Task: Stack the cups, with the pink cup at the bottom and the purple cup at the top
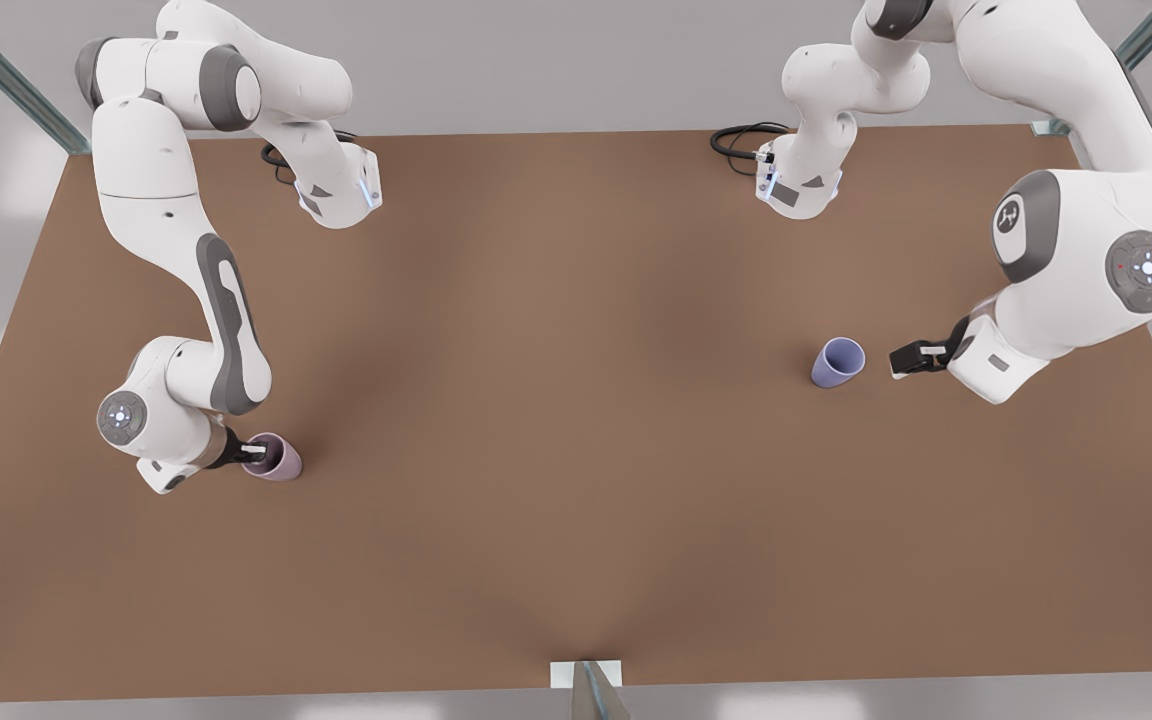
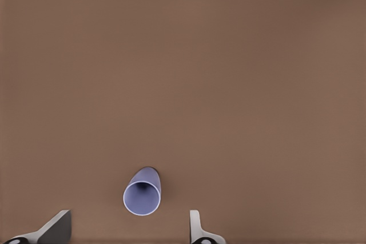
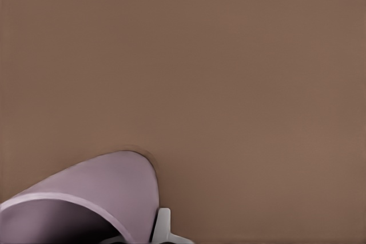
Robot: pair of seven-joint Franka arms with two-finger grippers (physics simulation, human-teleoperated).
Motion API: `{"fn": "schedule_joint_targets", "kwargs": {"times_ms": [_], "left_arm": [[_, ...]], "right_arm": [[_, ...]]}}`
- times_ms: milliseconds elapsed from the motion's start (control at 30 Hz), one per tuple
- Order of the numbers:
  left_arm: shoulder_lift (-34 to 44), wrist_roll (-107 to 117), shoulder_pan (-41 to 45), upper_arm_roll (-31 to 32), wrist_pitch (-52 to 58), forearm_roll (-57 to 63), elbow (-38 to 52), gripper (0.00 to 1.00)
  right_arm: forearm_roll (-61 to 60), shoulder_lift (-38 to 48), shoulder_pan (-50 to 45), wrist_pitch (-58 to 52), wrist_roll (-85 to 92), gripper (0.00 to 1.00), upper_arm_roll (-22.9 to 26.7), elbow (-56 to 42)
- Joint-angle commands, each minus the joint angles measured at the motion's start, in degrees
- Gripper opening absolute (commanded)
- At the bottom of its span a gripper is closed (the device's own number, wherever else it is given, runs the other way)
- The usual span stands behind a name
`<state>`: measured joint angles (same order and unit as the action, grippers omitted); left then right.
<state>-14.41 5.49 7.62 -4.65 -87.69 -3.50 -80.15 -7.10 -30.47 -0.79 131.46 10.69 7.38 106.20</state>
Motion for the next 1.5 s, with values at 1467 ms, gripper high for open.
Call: {"fn": "schedule_joint_targets", "kwargs": {"times_ms": [1467], "left_arm": [[0.17, 0.57, 0.12, 0.17, -0.03, 1.57, 0.26, 1.0]], "right_arm": [[0.16, -14.26, -47.9, -0.06, -66.59, 0.21, -4.74, -22.88]]}}
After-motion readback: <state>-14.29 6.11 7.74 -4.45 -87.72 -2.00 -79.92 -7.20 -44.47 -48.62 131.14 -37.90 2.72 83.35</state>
